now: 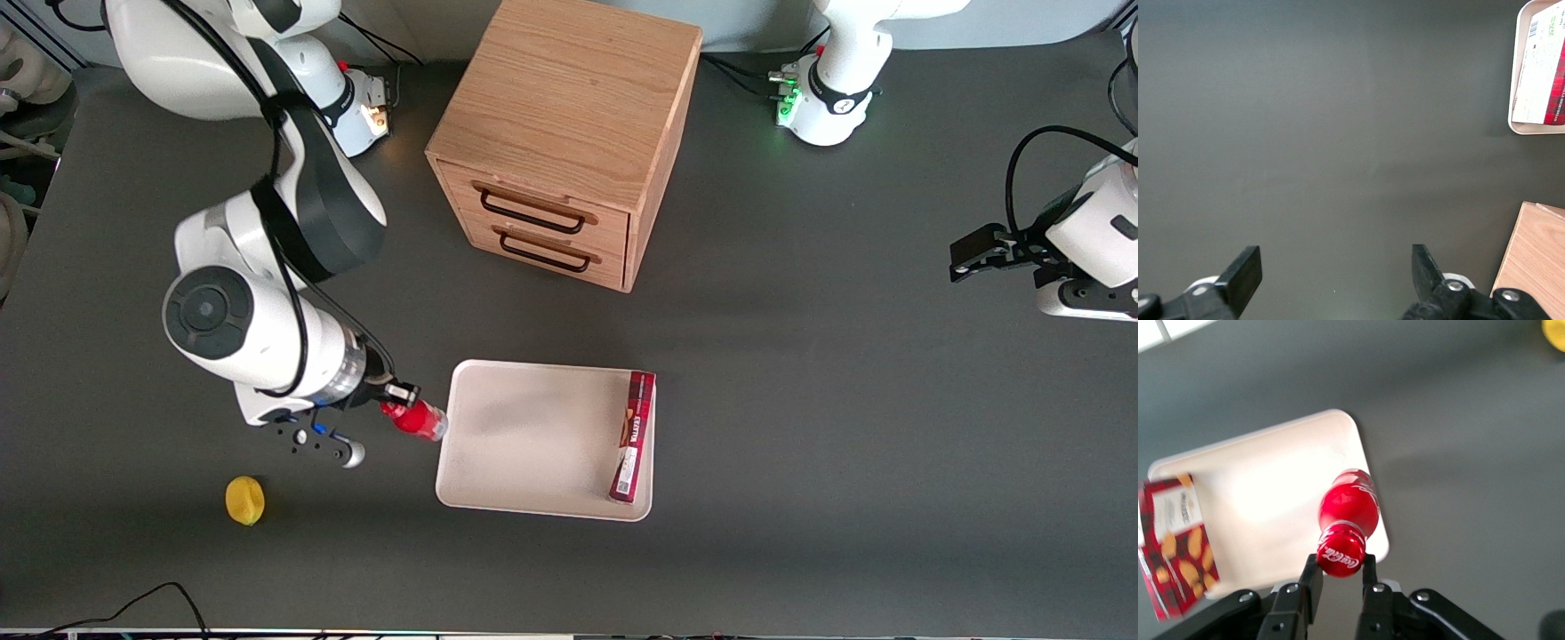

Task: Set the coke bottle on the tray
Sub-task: 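Carry the bottle over the white tray and lower it upright, then open the right gripper to release the bottle on the tray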

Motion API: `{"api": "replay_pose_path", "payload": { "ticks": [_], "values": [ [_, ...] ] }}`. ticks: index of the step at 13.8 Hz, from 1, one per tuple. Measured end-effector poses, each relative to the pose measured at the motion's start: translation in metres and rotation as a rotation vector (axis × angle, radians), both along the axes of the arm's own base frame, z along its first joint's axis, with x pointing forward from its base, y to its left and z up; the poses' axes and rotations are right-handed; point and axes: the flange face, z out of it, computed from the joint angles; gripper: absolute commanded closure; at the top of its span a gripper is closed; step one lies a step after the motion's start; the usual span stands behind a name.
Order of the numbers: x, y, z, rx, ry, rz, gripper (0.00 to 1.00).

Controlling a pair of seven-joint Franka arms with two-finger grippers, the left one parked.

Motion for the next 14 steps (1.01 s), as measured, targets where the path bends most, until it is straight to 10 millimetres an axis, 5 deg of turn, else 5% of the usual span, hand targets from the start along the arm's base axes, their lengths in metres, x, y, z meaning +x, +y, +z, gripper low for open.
{"api": "replay_pose_path", "payload": {
  "ticks": [4, 10, 11, 12, 13, 14],
  "values": [
    [0.018, 0.019, -0.059, 0.022, -0.039, -0.008, 1.00],
    [0.022, 0.035, -0.103, 0.016, -0.044, 0.001, 1.00],
    [0.023, 0.036, -0.104, 0.014, -0.055, 0.002, 0.90],
    [0.023, 0.037, -0.104, 0.010, -0.058, 0.003, 0.21],
    [0.023, 0.038, -0.104, 0.007, -0.060, 0.004, 0.00],
    [0.023, 0.038, -0.104, 0.006, -0.061, 0.004, 0.00]
  ]
}}
